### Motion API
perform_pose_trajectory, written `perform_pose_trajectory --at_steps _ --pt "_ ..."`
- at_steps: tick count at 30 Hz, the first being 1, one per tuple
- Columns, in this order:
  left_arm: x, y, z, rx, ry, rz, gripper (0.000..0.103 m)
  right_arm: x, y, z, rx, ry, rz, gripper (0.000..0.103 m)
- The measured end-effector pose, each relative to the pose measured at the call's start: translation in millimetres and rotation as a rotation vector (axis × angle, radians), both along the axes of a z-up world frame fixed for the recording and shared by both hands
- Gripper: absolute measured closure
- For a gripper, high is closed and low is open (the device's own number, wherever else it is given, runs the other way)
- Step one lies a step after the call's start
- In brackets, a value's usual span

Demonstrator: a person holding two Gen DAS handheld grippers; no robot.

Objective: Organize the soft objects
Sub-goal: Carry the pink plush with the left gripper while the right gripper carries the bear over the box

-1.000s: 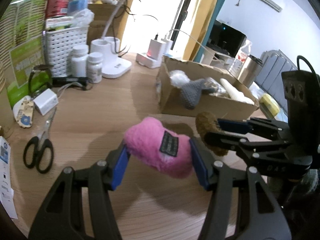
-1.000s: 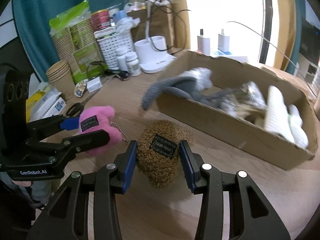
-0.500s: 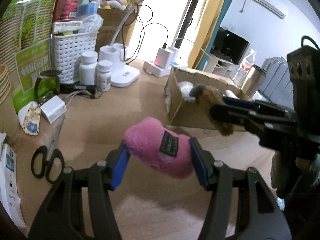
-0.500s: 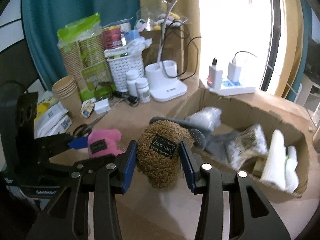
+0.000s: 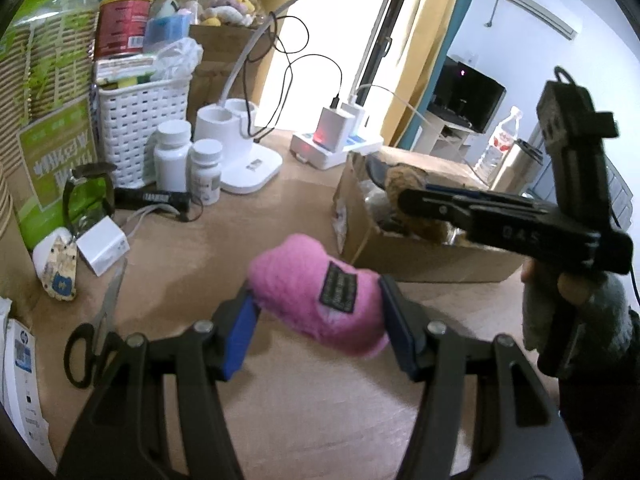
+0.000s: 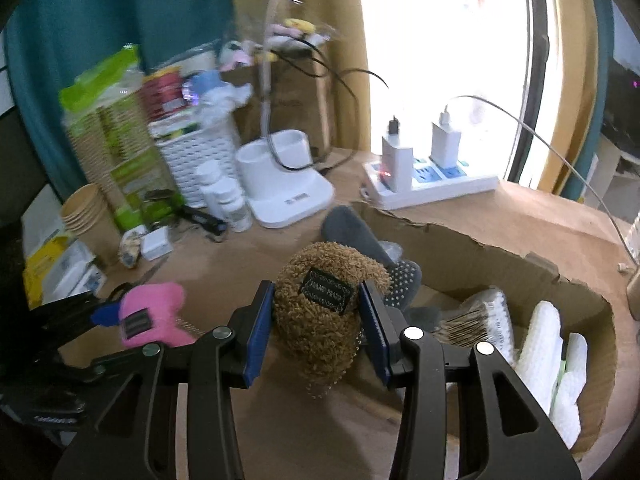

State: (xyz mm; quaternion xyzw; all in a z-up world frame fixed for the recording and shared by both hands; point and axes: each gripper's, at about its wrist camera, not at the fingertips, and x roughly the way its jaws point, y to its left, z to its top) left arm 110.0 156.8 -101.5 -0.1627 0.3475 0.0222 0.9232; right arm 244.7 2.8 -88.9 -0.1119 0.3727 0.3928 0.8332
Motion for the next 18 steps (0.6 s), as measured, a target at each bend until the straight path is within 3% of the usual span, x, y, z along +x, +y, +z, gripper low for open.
perform_pose_trajectory --at_steps 8,18 --pt "11.0 -9.2 3.2 0.012 0.004 -0.018 0.043 16.9 -18.4 -11.1 -0.010 0.030 -0.047 0.058" --pt "11.5 -27.8 21.1 0.041 -0.026 -0.032 0.043 -2.2 -54.3 24.2 0.114 -0.021 -0.039 0.058"
